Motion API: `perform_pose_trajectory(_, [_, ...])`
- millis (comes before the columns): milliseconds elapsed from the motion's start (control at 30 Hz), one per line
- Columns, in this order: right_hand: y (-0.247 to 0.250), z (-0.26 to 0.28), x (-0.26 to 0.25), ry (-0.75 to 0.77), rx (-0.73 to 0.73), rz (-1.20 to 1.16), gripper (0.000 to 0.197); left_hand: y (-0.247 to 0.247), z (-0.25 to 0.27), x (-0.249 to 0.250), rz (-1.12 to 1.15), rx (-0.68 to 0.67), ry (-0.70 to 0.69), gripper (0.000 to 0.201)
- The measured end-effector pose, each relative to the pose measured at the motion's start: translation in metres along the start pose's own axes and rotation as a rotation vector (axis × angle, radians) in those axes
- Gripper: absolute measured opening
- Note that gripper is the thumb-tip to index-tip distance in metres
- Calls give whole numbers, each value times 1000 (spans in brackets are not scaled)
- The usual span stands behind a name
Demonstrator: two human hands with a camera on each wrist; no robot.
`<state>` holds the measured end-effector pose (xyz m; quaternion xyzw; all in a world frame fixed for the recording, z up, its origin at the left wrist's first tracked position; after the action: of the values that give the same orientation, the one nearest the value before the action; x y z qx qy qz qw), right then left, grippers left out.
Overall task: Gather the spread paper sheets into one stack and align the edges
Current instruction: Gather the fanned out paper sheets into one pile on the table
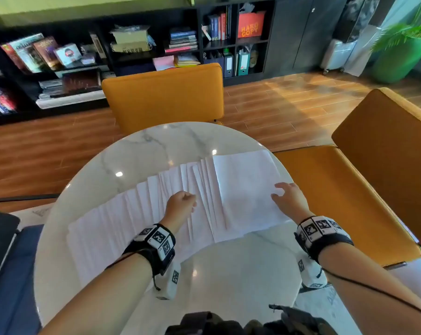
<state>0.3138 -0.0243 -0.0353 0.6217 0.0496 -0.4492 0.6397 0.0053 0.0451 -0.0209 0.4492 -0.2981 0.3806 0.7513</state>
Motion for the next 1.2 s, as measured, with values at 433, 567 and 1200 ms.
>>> perform_pose_trajectory(433, [-25, -60, 8, 0, -128, 291, 94, -44, -62, 13, 18, 58, 242, 20])
perform_pose_trajectory(567, [-27, -56, 8, 41, -94, 284, 92, -58, -66, 20, 11, 73, 238, 18])
perform_pose_trajectory(1200, [-27, -46, -4, -155, -187, -522, 69, -69, -41, 39, 278, 122, -102, 28])
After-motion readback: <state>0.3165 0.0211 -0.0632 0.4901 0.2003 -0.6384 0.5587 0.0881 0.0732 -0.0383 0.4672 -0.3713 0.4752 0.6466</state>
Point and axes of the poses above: each hand's wrist, its own z-axis away from the middle knuckle, its own y-axis out of the back of the hand, x = y × z, the point moved 5 cm from there along -z, towards the middle knuckle, and after that the axes turned 6 degrees about -z, right-handed, at the moved point
